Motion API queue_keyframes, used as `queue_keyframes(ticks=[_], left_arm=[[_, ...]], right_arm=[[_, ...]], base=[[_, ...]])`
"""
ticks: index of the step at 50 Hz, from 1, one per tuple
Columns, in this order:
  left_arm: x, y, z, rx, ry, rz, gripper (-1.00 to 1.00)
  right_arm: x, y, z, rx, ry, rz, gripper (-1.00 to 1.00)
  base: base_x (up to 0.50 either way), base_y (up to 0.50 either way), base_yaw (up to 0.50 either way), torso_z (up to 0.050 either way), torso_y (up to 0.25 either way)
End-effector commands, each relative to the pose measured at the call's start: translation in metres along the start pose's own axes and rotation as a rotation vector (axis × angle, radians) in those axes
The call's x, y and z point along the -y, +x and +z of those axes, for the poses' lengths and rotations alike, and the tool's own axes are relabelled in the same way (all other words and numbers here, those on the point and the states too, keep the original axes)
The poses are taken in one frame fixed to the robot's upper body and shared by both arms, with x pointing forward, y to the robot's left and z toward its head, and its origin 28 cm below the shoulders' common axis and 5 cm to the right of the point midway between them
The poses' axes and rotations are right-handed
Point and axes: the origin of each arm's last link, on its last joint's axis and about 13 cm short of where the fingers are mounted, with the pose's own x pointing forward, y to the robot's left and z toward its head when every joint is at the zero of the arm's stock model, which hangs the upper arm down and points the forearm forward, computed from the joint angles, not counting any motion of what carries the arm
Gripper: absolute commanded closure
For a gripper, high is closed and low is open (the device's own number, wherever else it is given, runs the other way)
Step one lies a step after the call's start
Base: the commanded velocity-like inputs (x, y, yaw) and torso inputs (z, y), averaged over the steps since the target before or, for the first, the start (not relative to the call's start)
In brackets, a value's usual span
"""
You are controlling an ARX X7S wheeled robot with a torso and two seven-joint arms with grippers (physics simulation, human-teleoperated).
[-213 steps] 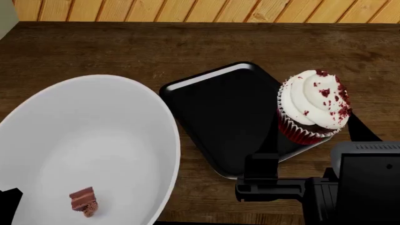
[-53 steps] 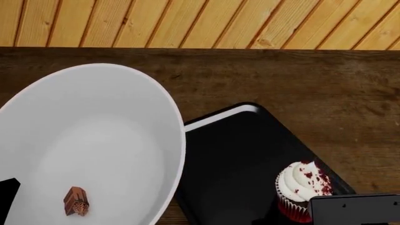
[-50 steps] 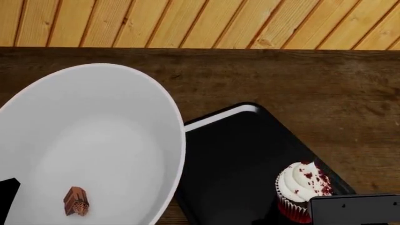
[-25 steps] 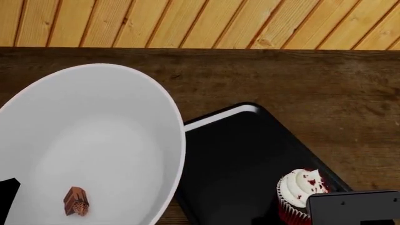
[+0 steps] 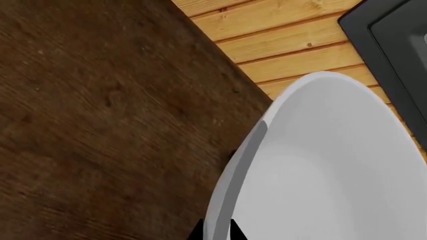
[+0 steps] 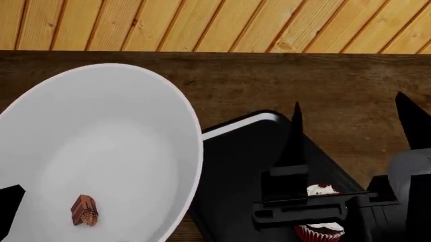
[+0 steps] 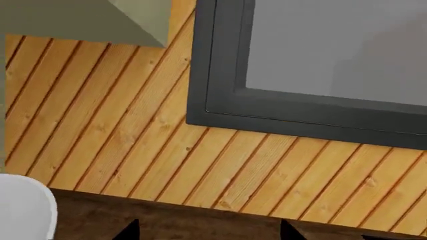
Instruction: Pick up the bowl with cake and place it on the tray. Pick up the cupcake and place it on the tray.
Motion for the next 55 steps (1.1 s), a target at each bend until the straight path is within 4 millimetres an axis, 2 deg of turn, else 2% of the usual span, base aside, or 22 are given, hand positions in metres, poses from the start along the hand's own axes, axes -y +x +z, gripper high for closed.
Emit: queue_keyframes(ticks=[1, 11, 19, 23, 38, 48, 55], left_arm=[[0.006, 0.01, 0.01, 0.01, 0.048, 0.011, 1.0], [0.027, 0.048, 0.033, -0.027, 0.227, 0.004, 1.0], [0.039, 0.082, 0.053, -0.031, 0.274, -0.002, 1.0], [0.039, 0.097, 0.052, -0.067, 0.285, -0.002, 1.0], [0.063, 0.12, 0.039, -0.199, 0.251, -0.087, 1.0], [0.086, 0.139, 0.045, -0.231, 0.217, -0.149, 1.0], [0.093, 0.153, 0.045, -0.253, 0.17, -0.172, 1.0]], right_arm=[[0.004, -0.013, 0.041, 0.206, 0.035, -0.015, -1.0], [0.009, -0.015, 0.041, 0.269, 0.066, -0.07, -1.0], [0.009, -0.016, 0.036, 0.286, 0.066, -0.083, -1.0], [0.008, -0.016, 0.033, 0.282, 0.066, -0.092, -1.0], [0.011, -0.018, 0.033, 0.276, 0.058, -0.102, -1.0], [0.012, -0.02, 0.033, 0.278, 0.055, -0.105, -1.0], [0.012, -0.02, 0.034, 0.279, 0.054, -0.107, -1.0]], base=[[0.0, 0.0, 0.0, 0.0, 0.0], [0.0, 0.0, 0.0, 0.0, 0.001], [0.0, 0.0, 0.0, 0.0, 0.0], [0.0, 0.0, 0.0, 0.0, 0.0], [0.0, 0.0, 0.0, 0.0, 0.001], [0.0, 0.0, 0.0, 0.0, 0.0], [0.0, 0.0, 0.0, 0.001, 0.001]])
